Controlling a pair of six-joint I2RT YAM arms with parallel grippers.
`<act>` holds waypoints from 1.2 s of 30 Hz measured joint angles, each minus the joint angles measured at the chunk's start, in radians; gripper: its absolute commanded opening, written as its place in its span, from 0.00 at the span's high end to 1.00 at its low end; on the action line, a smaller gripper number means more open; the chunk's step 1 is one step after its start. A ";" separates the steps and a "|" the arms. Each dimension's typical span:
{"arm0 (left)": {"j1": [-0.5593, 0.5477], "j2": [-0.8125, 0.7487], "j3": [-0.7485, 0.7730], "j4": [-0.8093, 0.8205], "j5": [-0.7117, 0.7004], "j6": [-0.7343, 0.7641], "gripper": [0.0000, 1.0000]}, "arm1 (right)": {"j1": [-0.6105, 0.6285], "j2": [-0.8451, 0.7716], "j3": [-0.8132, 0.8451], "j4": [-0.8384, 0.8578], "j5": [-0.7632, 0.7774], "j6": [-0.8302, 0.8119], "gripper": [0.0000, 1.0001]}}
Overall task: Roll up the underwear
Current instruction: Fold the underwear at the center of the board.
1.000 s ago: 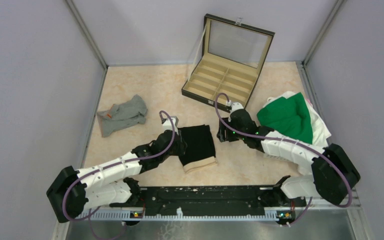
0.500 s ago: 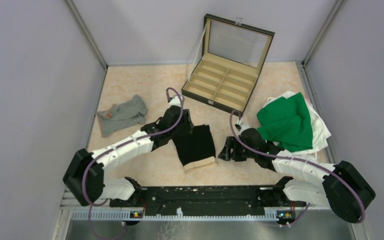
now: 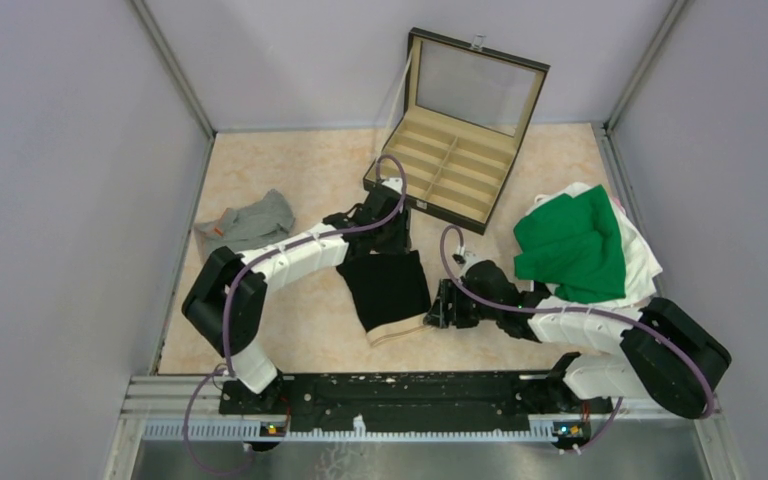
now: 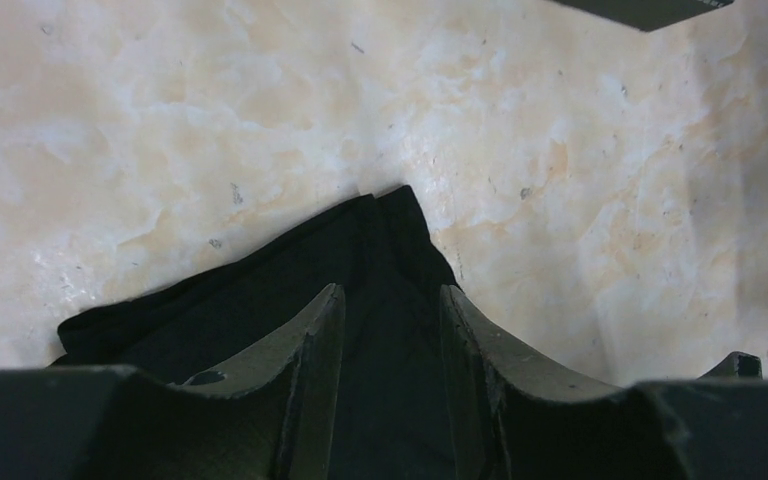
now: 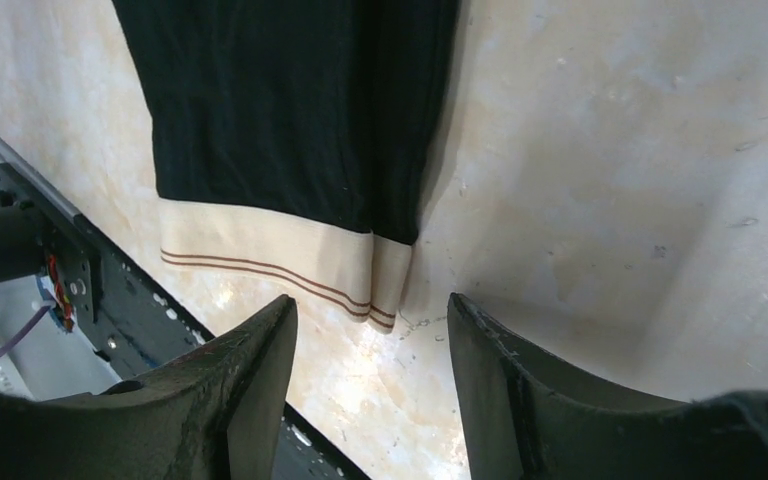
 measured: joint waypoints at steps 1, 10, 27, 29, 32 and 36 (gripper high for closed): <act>0.000 0.005 0.000 -0.003 0.006 0.001 0.52 | 0.005 0.006 0.003 0.003 0.003 0.000 0.45; 0.000 0.023 0.000 -0.023 0.032 0.006 0.50 | 0.025 0.071 0.019 0.059 -0.002 0.026 0.56; -0.002 0.115 0.062 -0.050 0.097 0.029 0.44 | 0.038 0.083 0.010 0.082 0.035 0.042 0.97; -0.005 0.127 0.072 -0.053 0.109 0.033 0.43 | 0.038 0.083 0.010 0.085 0.035 0.035 0.98; -0.019 0.159 0.109 -0.071 0.119 0.040 0.43 | 0.038 0.084 0.010 0.089 0.036 0.029 0.99; -0.036 0.208 0.161 -0.099 0.114 0.042 0.43 | 0.038 0.088 0.007 0.097 0.035 0.023 1.00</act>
